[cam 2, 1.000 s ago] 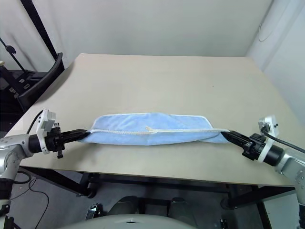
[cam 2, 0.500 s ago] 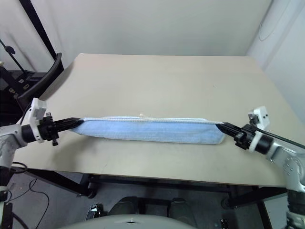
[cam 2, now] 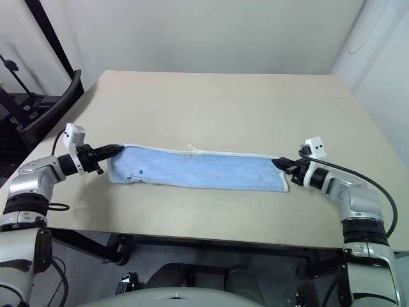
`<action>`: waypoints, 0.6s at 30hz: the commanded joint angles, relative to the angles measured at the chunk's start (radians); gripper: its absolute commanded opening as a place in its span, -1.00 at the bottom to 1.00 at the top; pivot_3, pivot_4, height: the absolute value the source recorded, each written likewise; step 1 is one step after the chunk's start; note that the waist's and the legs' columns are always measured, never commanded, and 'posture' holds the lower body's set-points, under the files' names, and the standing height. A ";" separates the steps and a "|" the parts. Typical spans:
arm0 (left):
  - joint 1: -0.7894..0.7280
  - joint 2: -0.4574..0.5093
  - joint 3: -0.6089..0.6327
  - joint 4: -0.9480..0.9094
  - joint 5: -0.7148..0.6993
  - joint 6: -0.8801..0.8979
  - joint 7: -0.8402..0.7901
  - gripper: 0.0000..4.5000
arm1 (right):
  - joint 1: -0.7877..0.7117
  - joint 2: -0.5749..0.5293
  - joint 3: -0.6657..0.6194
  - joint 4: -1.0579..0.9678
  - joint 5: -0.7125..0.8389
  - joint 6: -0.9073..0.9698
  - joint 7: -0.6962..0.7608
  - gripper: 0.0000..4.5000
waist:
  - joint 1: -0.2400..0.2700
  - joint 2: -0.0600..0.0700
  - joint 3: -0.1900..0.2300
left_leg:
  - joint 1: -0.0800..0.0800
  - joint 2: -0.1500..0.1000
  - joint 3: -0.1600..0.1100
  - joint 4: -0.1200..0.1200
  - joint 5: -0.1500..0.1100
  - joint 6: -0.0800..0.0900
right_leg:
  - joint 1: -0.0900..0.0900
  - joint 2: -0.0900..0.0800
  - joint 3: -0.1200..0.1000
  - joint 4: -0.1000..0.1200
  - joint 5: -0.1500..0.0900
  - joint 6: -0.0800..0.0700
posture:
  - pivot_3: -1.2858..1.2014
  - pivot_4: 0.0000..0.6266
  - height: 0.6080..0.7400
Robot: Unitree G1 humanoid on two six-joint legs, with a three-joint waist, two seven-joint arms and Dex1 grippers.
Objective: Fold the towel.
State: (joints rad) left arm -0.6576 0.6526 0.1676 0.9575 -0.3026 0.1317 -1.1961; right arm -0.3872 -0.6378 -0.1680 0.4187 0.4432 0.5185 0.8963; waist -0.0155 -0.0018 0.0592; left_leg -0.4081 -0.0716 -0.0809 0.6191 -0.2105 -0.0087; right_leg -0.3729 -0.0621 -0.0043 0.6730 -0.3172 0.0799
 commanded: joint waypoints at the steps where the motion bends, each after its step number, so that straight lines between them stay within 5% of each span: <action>1: -0.048 -0.007 -0.010 0.051 0.033 -0.045 0.001 -0.99 | -0.064 0.030 -0.013 0.035 -0.015 -0.046 -0.026 -1.00 | 0.000 0.000 0.000 | 0.000 0.000 0.000 0.001 0.000 0.000 | 0.000 0.000 0.000 0.001 0.000 0.000 | 0.03 -1.00 1.00; 5: -0.068 -0.023 -0.007 0.103 0.048 -0.061 -0.002 -0.51 | -0.084 0.051 -0.019 0.046 -0.021 -0.058 -0.035 -0.68 | 0.002 0.000 0.000 | 0.000 0.000 0.000 0.003 0.000 0.000 | 0.000 0.000 0.000 0.004 0.000 0.000 | 0.03 -1.00 1.00; 12: -0.076 0.000 0.019 0.105 0.043 -0.070 0.004 0.63 | -0.068 0.031 -0.107 0.014 0.037 0.032 -0.088 0.42 | 0.004 0.000 0.000 | 0.000 0.000 0.000 0.006 0.000 0.000 | 0.000 0.000 0.000 0.007 0.000 0.000 | 0.03 -1.00 1.00; 13: -0.076 0.012 0.032 0.104 0.034 -0.067 0.010 0.65 | -0.071 0.022 -0.140 0.013 0.070 0.087 -0.100 0.57 | 0.004 0.000 0.000 | 0.000 0.000 0.000 0.007 0.000 0.000 | 0.000 0.000 0.000 0.008 0.000 0.000 | 0.03 -1.00 1.00; 18: -0.063 0.061 0.104 0.045 -0.019 -0.015 0.021 0.65 | -0.039 -0.030 -0.258 -0.028 0.226 0.338 -0.073 0.57 | 0.001 0.000 0.000 | 0.000 0.000 -0.001 0.007 0.000 0.000 | -0.001 0.000 0.000 0.009 0.000 0.000 | 0.03 -1.00 1.00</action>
State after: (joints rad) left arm -0.7047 0.6879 0.2300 1.0617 -0.2797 0.0943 -1.1712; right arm -0.4283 -0.6469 -0.3889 0.4437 0.6053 0.7857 0.8006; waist -0.0143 -0.0019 0.0590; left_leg -0.4083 -0.0716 -0.0815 0.6264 -0.2106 -0.0087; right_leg -0.3737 -0.0625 -0.0041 0.6821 -0.3174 0.0794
